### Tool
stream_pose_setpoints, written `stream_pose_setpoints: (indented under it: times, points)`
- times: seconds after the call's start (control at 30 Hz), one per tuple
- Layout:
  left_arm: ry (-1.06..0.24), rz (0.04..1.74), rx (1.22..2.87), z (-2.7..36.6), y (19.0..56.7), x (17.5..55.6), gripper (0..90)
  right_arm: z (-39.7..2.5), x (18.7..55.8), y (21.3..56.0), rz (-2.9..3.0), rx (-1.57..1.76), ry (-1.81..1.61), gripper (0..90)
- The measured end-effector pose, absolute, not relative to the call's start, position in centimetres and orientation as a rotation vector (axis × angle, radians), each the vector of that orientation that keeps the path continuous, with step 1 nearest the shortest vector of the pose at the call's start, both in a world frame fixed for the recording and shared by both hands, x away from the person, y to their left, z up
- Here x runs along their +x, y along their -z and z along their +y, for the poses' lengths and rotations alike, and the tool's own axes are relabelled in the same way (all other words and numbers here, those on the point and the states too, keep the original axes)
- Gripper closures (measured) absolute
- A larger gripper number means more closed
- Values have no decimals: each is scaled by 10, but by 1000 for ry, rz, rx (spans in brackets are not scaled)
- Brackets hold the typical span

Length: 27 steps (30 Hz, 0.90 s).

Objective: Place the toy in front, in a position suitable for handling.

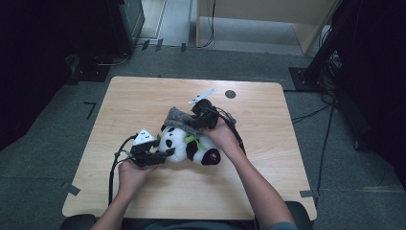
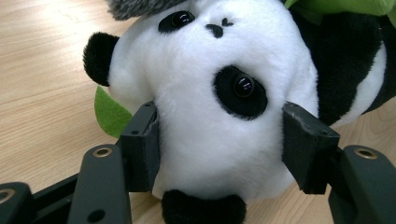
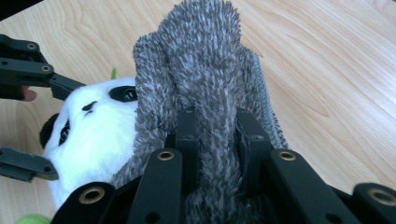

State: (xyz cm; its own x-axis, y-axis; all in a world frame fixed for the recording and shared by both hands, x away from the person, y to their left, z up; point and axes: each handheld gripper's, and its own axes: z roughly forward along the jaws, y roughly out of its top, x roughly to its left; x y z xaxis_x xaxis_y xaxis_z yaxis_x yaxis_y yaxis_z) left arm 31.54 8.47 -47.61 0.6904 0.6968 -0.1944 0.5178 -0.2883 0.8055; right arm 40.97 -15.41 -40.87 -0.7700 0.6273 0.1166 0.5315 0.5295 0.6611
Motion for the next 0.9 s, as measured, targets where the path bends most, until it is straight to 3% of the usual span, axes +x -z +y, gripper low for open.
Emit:
stream_pose_setpoints:
  times: [0.57,0.9]
  points:
    - [-239,932,1961,86,477,315,372,-201,417,387,2470,1126,-1084,775]
    - [-249,933,1950,86,478,314,367,-178,390,355,2441,951,-1268,782]
